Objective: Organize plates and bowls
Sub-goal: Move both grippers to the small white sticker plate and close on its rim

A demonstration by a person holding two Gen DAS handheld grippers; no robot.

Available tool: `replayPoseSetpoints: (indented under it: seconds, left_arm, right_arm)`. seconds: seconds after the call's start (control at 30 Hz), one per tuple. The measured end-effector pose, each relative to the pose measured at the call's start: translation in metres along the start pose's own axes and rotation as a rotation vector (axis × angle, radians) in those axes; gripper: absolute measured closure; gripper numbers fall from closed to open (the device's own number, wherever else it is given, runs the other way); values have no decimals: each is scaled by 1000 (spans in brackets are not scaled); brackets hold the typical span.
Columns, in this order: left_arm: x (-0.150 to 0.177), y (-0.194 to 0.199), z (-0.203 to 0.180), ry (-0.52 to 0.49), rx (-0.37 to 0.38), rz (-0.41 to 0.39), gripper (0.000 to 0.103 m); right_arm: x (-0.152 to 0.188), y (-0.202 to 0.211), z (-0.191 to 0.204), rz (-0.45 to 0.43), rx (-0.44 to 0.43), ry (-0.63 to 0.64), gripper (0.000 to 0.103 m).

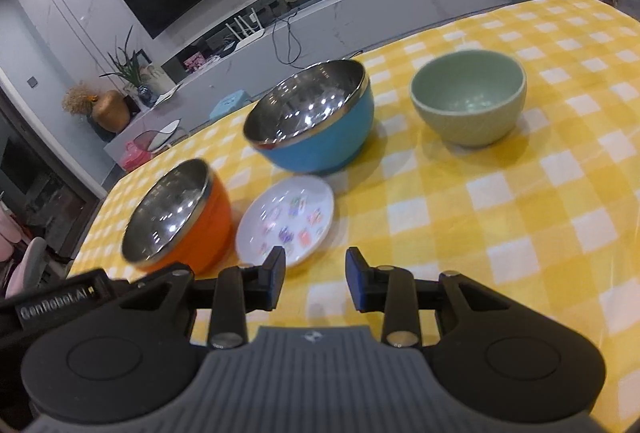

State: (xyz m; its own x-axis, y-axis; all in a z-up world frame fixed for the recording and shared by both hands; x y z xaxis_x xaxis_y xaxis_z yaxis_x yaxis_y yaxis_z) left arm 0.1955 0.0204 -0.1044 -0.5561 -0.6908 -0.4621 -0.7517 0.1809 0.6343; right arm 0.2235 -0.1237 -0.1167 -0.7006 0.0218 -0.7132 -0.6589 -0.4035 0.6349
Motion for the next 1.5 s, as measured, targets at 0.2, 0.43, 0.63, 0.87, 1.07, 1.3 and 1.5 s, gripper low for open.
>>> replayPoseSetpoints:
  seconds: [0.2,0.43,0.63,0.87,1.07,1.3,1.5]
  left_arm:
    - [-1,-23,-1,-2,-33,5,69]
    - [-10,-41,-3,-19,-39,-7,69]
    - [-10,-55,2,-34,-65,-5,69]
    - [-7,-63,9,-65,-87,-9,70]
    - [-7,-67,7,-98,-80,-17,83]
    - [-6,-68,4,-118,-71,-19,95]
    - [-4,-62,0,-134,-78,-15,95]
  right_arm:
    - [-11,-23,-9,-4,37,9,70]
    - [-10,-44,-20,26,59,-23,70]
    - [-9,-50,-23,30,56,-48,71]
    - [-9,-55,-15,26,38,-26,78]
    - [-6,-60,-6,27,20,3,93]
    - [-5,-58,-4,12,8,-14,97]
    - [-7,-50,-3,1,12,-25,98]
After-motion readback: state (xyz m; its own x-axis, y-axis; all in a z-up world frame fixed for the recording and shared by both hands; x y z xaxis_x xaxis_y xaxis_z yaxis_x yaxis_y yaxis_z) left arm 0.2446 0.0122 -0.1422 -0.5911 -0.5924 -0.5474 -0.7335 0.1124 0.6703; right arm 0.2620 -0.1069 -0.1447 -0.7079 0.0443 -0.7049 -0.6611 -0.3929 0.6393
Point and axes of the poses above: each gripper's, at about its wrist camera, not at the fingertips, and y roughly against the way its jaws point, z to its left, x to its underside, the point moved 10 cm from there along -y, roughly the way its jaws point, and after that the axes turned 15 degrees about y, right-handed, at the moved point
